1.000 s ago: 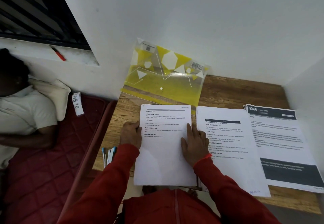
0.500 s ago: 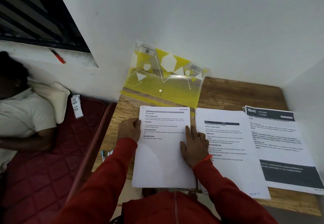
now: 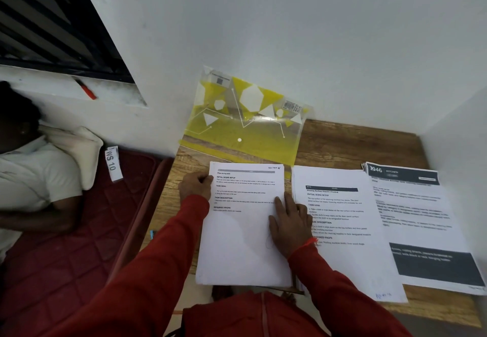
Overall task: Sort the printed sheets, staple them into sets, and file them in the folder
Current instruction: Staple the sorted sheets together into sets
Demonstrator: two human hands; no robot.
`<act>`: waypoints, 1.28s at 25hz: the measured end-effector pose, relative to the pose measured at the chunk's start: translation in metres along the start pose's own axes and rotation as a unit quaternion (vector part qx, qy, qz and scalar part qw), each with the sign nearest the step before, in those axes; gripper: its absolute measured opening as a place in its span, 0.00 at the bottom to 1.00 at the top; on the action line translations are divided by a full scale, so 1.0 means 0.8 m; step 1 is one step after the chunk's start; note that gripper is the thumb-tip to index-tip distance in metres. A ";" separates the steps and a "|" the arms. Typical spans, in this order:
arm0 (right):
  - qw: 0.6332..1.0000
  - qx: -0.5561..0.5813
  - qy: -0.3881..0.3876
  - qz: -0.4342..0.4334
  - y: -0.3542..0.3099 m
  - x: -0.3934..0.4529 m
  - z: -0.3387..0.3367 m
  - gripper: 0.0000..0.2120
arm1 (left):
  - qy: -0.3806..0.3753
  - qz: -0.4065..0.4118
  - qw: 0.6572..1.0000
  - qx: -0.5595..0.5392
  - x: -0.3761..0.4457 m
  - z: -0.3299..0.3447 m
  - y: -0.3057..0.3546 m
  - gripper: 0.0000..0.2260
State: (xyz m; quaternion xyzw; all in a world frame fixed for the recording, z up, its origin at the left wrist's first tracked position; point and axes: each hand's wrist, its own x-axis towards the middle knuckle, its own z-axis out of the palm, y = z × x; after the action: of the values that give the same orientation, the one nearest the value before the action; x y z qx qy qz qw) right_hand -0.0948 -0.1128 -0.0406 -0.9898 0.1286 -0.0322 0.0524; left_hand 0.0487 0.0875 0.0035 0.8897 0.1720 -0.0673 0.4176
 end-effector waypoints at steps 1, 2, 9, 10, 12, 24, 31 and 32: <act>1.000 0.003 -0.003 0.001 0.000 0.000 -0.001 0.26 | 0.002 -0.004 1.000 -0.012 -0.001 0.000 0.000 0.10; 1.000 0.008 0.001 0.001 0.000 -0.001 -0.003 0.26 | 0.004 -0.003 1.000 -0.018 -0.001 0.000 0.000 0.10; 0.975 0.153 0.081 -0.136 -0.034 0.083 -0.054 0.24 | 0.014 0.054 0.997 -0.044 -0.007 0.001 -0.006 0.10; 0.971 0.174 0.053 -0.158 -0.047 0.108 -0.056 0.24 | 0.016 0.057 0.997 -0.046 -0.010 0.000 -0.006 0.10; 0.965 0.194 -0.014 -0.174 -0.078 0.149 -0.058 0.24 | 0.020 0.056 0.997 -0.052 -0.014 0.000 -0.007 0.11; 0.939 0.293 -0.160 -0.082 -0.140 0.201 -0.050 0.08 | 0.010 0.073 0.994 -0.076 -0.025 0.001 -0.015 0.12; 0.918 0.349 -0.180 -0.059 -0.147 0.202 -0.057 0.10 | 0.010 0.055 0.995 -0.088 -0.023 0.002 -0.016 0.12; 0.916 0.351 -0.186 -0.057 -0.147 0.203 -0.058 0.09 | 0.013 0.055 0.995 -0.088 -0.022 0.002 -0.017 0.12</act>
State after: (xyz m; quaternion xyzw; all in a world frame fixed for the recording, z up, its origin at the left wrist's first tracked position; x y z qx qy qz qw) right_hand 0.0878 -0.0460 0.0272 -0.9014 0.0408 0.1061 0.4177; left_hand 0.0276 0.0897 -0.0027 0.8582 0.1340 -0.0173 0.4952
